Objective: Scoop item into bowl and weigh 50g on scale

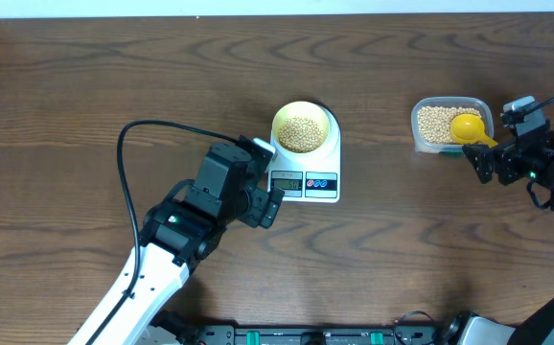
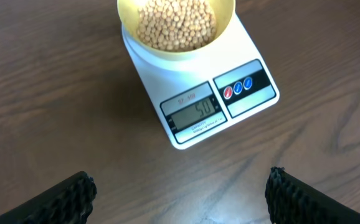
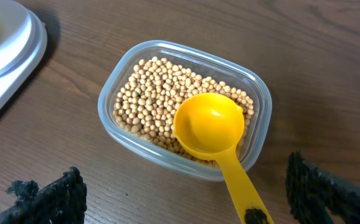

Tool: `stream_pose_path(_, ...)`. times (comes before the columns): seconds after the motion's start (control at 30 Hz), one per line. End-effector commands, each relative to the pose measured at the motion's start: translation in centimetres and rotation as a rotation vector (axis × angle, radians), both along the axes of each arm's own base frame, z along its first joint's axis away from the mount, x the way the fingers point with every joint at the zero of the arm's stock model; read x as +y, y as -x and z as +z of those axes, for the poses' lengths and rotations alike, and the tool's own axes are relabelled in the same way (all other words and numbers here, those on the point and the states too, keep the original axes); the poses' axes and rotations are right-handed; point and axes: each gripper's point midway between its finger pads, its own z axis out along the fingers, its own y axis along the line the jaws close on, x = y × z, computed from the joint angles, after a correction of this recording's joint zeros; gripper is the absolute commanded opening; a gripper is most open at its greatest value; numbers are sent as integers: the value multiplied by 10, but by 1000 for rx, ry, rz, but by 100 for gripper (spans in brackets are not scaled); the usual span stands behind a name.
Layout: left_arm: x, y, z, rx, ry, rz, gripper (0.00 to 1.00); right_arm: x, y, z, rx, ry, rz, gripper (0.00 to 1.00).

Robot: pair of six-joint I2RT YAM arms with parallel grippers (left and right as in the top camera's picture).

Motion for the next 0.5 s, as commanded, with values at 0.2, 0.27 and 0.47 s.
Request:
stream_pose_path(0.2,17,14,1,-24,0,33,89,2,1,8,-27,3,18,99)
stream_pose_path(0.27,23,19,-1,-34,5,43,89,2,1,8,-27,3,18,99)
stream_pose_path(0.47,43,32,-2,-81,47,93,89,2,1,8,-27,3,18,99)
